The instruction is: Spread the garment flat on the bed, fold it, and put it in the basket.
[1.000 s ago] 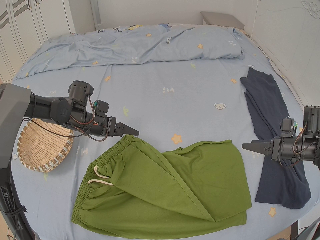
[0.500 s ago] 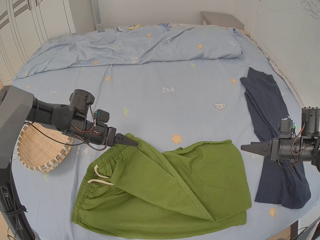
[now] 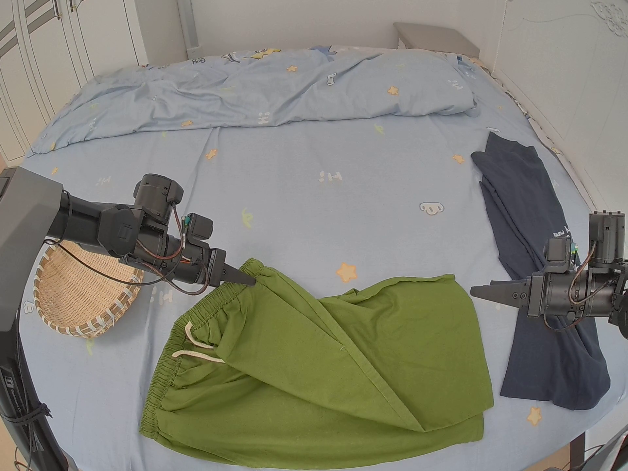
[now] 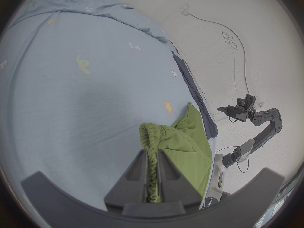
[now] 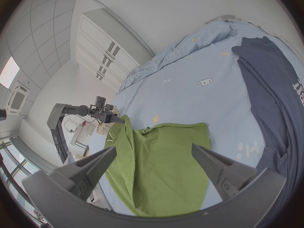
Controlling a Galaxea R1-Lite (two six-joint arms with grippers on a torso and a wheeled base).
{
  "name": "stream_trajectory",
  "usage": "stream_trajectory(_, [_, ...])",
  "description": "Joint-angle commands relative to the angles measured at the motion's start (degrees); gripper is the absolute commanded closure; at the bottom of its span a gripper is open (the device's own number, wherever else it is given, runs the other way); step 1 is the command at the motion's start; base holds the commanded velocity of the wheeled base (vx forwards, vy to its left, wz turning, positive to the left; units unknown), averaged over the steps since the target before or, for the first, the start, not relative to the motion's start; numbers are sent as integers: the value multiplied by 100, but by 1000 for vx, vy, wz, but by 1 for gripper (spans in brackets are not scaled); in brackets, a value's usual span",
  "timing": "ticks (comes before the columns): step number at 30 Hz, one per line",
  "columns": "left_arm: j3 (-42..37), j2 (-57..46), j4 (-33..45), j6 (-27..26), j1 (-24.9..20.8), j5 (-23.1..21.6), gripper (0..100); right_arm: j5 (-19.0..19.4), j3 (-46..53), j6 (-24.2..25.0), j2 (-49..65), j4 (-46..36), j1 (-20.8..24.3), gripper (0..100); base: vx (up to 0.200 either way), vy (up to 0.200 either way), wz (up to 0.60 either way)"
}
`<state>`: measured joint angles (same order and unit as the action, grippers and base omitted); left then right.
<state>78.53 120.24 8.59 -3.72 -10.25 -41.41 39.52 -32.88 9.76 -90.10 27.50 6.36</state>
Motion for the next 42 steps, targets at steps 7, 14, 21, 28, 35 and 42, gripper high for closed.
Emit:
stream_trajectory(7, [13,-659,-33,73,234,-34,100,3,-26,-10,-113,1,-47,0,0,0,0])
stream_trajectory(14, [31,-738,-148,82,489,-42,100,3,-43,-18,-262,10,-74,0,0,0,0])
stream_trajectory(21, [75,-730,-385,249,814,-42,100,12,1,-27,-632,300,-179,0,0,0,0])
stream_trajectory(28, [39,-677,-561,398,832,-42,100,3,229,-27,-763,308,-285,0,0,0,0])
stream_trajectory(35, [119,-659,-561,407,841,-42,100,12,950,-62,-807,563,-417,0,0,0,0])
stream_trajectory(42, [136,-633,-561,416,867,-42,100,12,1504,-115,-974,1205,-214,0,0,0,0])
